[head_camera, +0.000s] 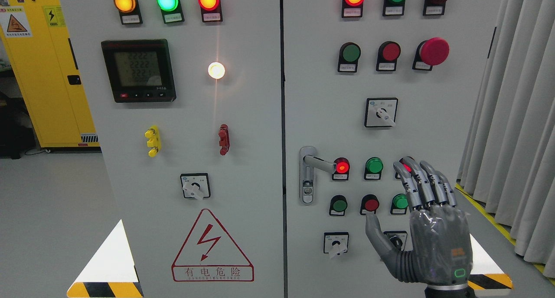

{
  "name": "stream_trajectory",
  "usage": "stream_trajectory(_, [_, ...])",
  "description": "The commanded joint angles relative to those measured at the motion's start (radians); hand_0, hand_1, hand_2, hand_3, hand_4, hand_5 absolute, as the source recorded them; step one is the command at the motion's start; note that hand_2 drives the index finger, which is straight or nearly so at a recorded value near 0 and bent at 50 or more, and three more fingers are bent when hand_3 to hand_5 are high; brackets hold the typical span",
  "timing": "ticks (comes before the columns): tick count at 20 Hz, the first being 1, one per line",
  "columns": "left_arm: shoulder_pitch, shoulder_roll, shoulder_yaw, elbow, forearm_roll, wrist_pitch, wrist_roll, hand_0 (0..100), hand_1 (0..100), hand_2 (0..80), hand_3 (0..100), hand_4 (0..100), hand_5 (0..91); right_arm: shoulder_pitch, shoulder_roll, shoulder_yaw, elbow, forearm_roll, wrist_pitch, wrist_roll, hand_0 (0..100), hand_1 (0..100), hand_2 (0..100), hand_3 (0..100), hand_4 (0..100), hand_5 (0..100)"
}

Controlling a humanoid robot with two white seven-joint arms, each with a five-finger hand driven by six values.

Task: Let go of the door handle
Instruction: 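Open the right hand and pull it away from the handle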

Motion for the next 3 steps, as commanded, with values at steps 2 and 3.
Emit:
stream_trajectory(2, [0.000, 0.000, 0.000, -0.015, 0.000, 0.000, 0.000, 12, 56, 0.0, 0, 0, 0.0, 0.000, 0.002, 0.001, -0.010, -0.005, -0.003, 0.006, 51, 32, 0, 0, 0, 0])
stream_trajectory(3, [0.000, 0.000, 0.000, -0.015, 0.000, 0.000, 0.000, 12, 56, 0.0, 0, 0, 0.0, -0.001, 0.002, -0.001, -0.011, -0.005, -0.005, 0.008, 51, 32, 0, 0, 0, 0])
